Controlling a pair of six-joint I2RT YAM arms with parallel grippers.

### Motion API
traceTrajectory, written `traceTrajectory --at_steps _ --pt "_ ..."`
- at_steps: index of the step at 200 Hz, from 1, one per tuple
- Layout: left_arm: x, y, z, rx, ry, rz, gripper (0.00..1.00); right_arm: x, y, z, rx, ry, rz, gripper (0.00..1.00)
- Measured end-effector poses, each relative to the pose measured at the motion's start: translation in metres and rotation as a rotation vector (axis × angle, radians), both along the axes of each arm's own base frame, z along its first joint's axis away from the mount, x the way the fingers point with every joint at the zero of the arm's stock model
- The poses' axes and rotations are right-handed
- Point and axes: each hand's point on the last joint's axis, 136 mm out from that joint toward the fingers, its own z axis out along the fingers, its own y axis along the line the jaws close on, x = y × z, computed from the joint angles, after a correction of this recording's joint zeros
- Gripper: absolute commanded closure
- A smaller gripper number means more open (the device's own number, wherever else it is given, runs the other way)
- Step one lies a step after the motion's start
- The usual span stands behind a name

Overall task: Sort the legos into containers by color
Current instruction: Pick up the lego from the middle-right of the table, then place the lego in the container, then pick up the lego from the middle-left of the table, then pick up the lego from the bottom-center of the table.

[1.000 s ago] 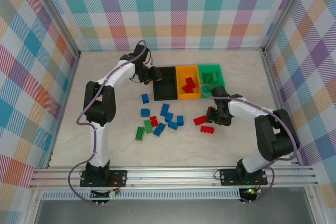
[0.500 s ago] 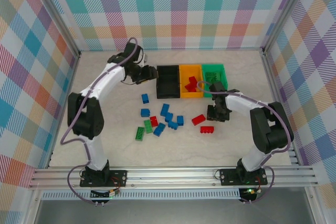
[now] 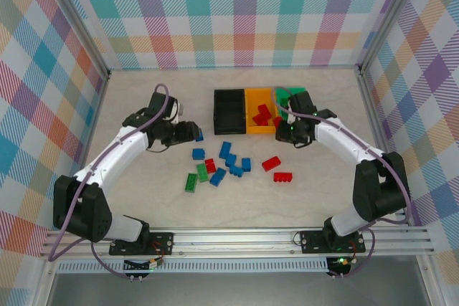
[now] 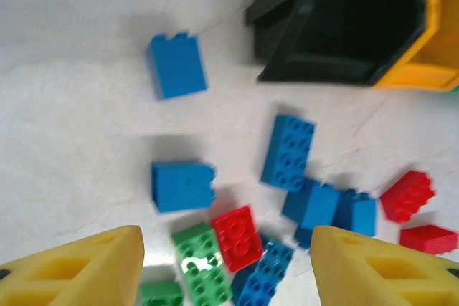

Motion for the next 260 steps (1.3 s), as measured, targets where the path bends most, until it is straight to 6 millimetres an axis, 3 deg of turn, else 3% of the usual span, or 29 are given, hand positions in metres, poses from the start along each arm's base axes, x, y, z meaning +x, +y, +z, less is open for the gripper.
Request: traceTrajectory --at_steps 26,42,68,105,119,139,185,218,235,260 --pt "-0.021 0.011 -0.013 0.025 0.023 0.014 0.36 0.032 0.020 0.030 0.067 -0.061 0.018 0.82" --pt "-0.033 0.015 -0.018 0.031 0.033 0.019 0.35 0.055 0.031 0.034 0.085 -0.077 0.025 0.78" --pt "-0.049 0.022 -0.022 0.037 0.047 0.032 0.33 0.083 0.048 0.024 0.105 -0.059 0.034 0.52" --pt "-0.070 0.028 -0.028 0.044 0.084 0.042 0.30 0.078 0.064 0.015 0.099 -0.035 0.074 0.49" --pt "-0.078 0.028 -0.034 0.043 0.109 0.038 0.30 0.066 0.066 0.013 0.097 -0.032 0.090 0.49" --pt "-0.090 0.023 -0.046 0.039 0.155 0.024 0.30 0.034 0.059 0.003 0.076 0.004 0.104 0.48" --pt "-0.100 0.012 -0.066 0.065 0.237 -0.009 0.29 -0.051 0.016 -0.014 -0.004 0.095 0.080 0.40" --pt "-0.111 0.008 -0.086 0.114 0.297 -0.035 0.29 -0.109 -0.011 -0.039 -0.081 0.192 0.037 0.29" --pt "-0.114 0.005 -0.096 0.139 0.330 -0.049 0.29 -0.126 -0.020 -0.049 -0.115 0.245 0.022 0.25" --pt "-0.116 0.002 -0.110 0.187 0.362 -0.070 0.28 -0.133 -0.023 -0.058 -0.153 0.288 0.024 0.23"
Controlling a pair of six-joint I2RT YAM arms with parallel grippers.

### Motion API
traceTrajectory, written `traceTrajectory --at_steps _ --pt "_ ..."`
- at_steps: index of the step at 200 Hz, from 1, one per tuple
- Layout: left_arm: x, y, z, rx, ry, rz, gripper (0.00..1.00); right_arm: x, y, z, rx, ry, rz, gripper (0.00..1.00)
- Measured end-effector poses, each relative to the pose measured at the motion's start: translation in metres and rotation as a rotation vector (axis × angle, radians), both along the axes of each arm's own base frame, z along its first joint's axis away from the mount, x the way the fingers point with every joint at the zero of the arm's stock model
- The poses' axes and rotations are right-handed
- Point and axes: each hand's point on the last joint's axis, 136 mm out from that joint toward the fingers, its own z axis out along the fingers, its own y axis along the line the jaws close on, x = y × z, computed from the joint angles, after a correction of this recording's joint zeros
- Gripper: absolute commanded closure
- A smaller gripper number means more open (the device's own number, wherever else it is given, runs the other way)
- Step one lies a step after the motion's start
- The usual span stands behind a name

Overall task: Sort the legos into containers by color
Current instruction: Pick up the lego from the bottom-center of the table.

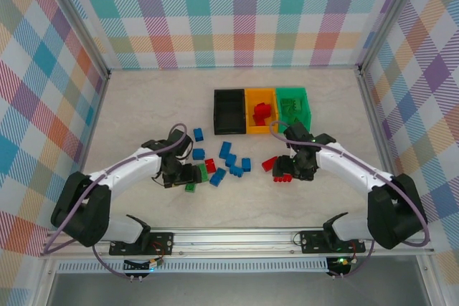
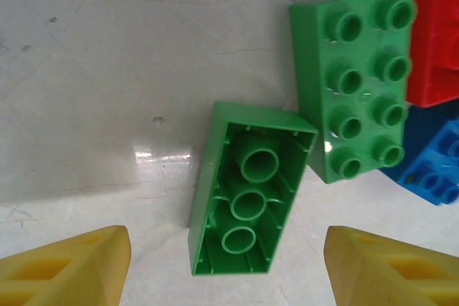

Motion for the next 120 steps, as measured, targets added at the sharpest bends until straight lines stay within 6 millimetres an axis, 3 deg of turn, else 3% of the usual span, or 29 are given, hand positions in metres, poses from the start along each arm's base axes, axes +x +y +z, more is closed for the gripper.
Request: traceTrajectory --at_steps 44,92,120 --pt "-0.006 0.006 -0.021 0.109 0.046 -0.033 0.32 -0.002 0.005 -0.020 -0.067 0.065 0.036 0.23" --pt "-0.006 0.009 -0.025 0.142 0.044 -0.032 0.39 0.010 0.011 -0.033 -0.085 0.067 0.041 0.24" --pt "-0.007 0.012 -0.026 0.163 0.042 -0.033 0.49 0.010 0.014 -0.041 -0.096 0.077 0.051 0.37"
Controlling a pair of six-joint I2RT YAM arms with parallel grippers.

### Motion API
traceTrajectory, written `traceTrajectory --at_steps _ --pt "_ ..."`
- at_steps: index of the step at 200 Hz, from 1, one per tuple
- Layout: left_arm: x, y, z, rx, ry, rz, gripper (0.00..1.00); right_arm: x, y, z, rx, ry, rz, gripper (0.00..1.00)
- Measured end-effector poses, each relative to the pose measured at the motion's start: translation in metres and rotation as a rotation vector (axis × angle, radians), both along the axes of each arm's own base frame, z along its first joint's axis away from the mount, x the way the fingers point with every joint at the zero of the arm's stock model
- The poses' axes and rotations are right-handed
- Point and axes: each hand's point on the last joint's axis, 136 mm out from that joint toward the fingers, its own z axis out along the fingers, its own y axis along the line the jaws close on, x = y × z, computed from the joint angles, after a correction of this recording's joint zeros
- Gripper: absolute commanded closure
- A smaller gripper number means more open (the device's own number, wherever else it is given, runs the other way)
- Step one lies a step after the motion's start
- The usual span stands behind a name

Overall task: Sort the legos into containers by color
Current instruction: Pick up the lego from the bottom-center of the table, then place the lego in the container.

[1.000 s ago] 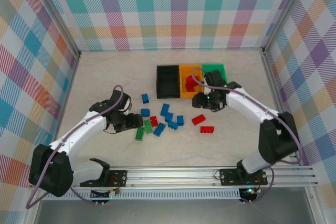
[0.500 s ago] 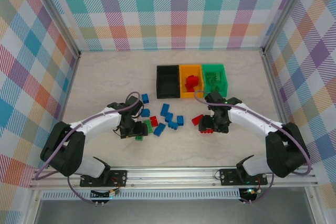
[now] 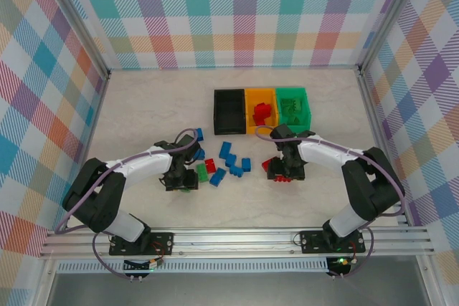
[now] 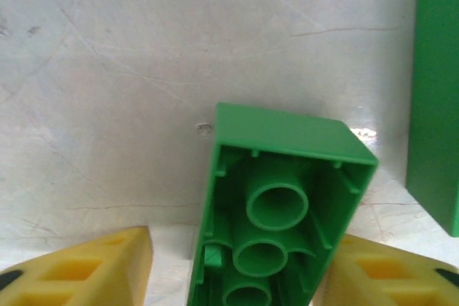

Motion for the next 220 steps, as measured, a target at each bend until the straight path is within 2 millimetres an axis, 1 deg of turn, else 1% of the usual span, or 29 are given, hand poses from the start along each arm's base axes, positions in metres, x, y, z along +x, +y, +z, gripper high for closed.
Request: traceTrajectory --at_steps 18,23,37,49,69,80,95,109,123,136,150,164,182,193,206,220 --pt "0.000 0.002 0.000 0.011 -0.001 0.005 0.56 0.002 0.002 0.001 -0.003 -0.010 0.007 0.47" --pt "0.000 0.003 0.000 0.016 -0.002 0.006 0.57 0.002 0.002 0.001 -0.006 -0.011 0.004 0.48" --pt "0.000 0.004 0.000 0.023 -0.003 0.009 0.68 0.002 0.003 0.003 -0.002 -0.018 0.002 0.51" --pt "0.000 0.004 0.001 0.021 -0.007 0.007 0.75 0.003 0.005 0.006 0.006 -0.029 0.005 0.53" --pt "0.003 -0.006 0.007 -0.024 -0.034 -0.003 0.76 0.007 0.008 0.018 0.035 -0.074 0.004 0.54" --pt "0.005 -0.011 0.013 -0.050 -0.056 -0.008 0.77 0.009 0.009 0.027 0.053 -0.102 0.003 0.54" --pt "0.009 -0.014 0.025 -0.083 -0.104 -0.005 0.78 0.014 0.013 0.041 0.077 -0.138 0.004 0.54" --pt "0.012 -0.016 0.039 -0.112 -0.149 -0.001 0.78 0.026 0.020 0.056 0.102 -0.179 0.004 0.54" --pt "0.016 -0.018 0.054 -0.139 -0.197 0.005 0.78 0.042 0.030 0.075 0.132 -0.230 0.008 0.54" --pt "0.019 -0.019 0.067 -0.166 -0.239 0.013 0.79 0.062 0.038 0.092 0.154 -0.277 0.011 0.53" --pt "0.022 -0.021 0.083 -0.200 -0.287 0.026 0.79 0.091 0.051 0.109 0.172 -0.329 0.018 0.53" --pt "0.024 -0.023 0.097 -0.236 -0.328 0.035 0.79 0.127 0.061 0.120 0.189 -0.378 0.012 0.50" --pt "0.026 -0.025 0.111 -0.270 -0.366 0.050 0.79 0.172 0.068 0.123 0.188 -0.413 -0.001 0.36" --pt "0.028 -0.026 0.120 -0.284 -0.384 0.053 0.79 0.196 0.071 0.119 0.182 -0.425 -0.006 0.31" --pt "0.032 -0.029 0.132 -0.299 -0.405 0.054 0.79 0.213 0.072 0.113 0.172 -0.430 -0.007 0.28" --pt "0.037 -0.032 0.145 -0.316 -0.430 0.053 0.79 0.218 0.069 0.108 0.163 -0.422 -0.006 0.27"
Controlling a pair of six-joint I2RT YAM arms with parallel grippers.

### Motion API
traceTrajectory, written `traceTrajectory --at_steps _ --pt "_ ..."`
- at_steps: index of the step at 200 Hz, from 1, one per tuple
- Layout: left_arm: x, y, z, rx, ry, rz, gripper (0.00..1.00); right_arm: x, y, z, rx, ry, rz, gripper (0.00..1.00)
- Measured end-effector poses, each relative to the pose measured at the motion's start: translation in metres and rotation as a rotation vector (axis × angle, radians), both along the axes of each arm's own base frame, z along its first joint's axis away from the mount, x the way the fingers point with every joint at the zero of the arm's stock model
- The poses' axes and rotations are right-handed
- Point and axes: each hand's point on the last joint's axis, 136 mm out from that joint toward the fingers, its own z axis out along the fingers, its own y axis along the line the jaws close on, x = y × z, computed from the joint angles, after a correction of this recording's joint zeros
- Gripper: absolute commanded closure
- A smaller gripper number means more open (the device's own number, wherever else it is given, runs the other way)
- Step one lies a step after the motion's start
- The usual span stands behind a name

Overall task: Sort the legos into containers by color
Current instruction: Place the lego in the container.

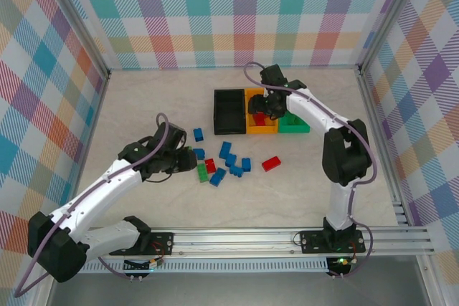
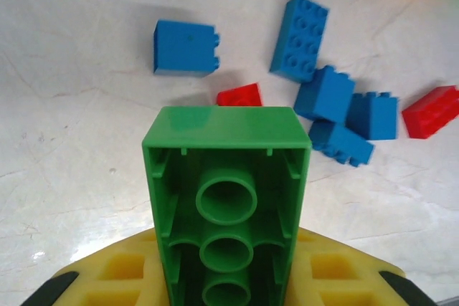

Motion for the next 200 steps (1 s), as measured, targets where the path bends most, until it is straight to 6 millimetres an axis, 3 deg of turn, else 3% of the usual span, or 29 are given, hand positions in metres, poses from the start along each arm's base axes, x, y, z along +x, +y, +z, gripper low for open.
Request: traceTrajectory --at_steps 24,45,65,87,120,139,159,183,200 --pt "0.014 -0.011 0.023 -0.032 -0.039 -0.005 0.80 -0.008 -0.003 0.000 -0.001 0.000 0.014 0.25" --pt "0.031 -0.029 0.029 -0.049 -0.033 -0.029 0.80 -0.031 -0.014 0.006 0.006 0.002 0.017 0.25" --pt "0.051 -0.059 0.028 -0.067 -0.018 -0.072 0.80 -0.049 -0.023 0.021 0.037 -0.013 0.019 0.28" --pt "0.067 -0.094 0.025 -0.093 -0.007 -0.127 0.80 -0.052 -0.031 0.033 0.079 -0.027 0.010 0.28" --pt "0.086 -0.137 0.037 -0.135 -0.024 -0.189 0.81 -0.057 -0.044 0.027 0.079 -0.024 -0.014 0.26" --pt "0.099 -0.161 0.049 -0.162 -0.049 -0.221 0.80 -0.073 -0.062 0.020 0.074 -0.006 -0.042 0.26" --pt "0.114 -0.187 0.052 -0.182 -0.063 -0.258 0.80 -0.089 -0.100 0.019 0.088 -0.003 -0.131 0.26" --pt "0.143 -0.223 0.041 -0.194 -0.061 -0.287 0.80 -0.109 -0.145 0.017 0.110 -0.011 -0.261 0.26" --pt "0.165 -0.247 0.030 -0.208 -0.061 -0.298 0.80 -0.122 -0.156 0.013 0.120 -0.008 -0.291 0.26"
